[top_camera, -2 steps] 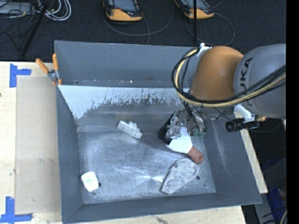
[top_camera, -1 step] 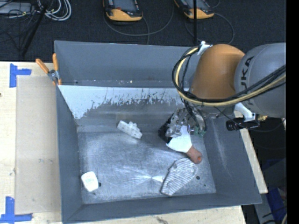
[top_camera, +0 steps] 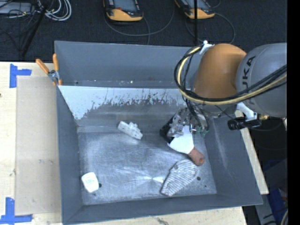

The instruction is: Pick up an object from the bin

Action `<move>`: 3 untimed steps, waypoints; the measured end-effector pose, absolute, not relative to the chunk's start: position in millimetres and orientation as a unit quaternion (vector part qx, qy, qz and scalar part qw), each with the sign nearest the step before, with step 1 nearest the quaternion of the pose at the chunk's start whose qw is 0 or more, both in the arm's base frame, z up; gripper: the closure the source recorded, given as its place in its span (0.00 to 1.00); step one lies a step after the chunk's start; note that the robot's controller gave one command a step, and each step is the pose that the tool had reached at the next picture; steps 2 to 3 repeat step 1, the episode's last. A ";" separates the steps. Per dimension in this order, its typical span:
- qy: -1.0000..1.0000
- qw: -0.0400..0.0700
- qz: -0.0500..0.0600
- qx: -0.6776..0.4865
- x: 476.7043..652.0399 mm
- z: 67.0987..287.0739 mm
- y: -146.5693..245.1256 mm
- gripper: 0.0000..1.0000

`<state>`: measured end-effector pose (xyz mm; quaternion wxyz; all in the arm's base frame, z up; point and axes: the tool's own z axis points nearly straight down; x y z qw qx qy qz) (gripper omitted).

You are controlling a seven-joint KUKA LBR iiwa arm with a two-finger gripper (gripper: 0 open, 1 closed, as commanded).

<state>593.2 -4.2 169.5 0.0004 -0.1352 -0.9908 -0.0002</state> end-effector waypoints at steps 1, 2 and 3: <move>-0.991 0.004 0.000 -0.134 592.2 209.7 -7.1 1.00; -0.991 0.004 0.000 -0.134 592.2 209.7 -7.1 1.00; -0.991 0.004 0.000 -0.134 592.2 209.7 -7.1 1.00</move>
Offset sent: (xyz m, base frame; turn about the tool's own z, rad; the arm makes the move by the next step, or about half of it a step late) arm -0.0085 -0.0064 0.1273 0.0539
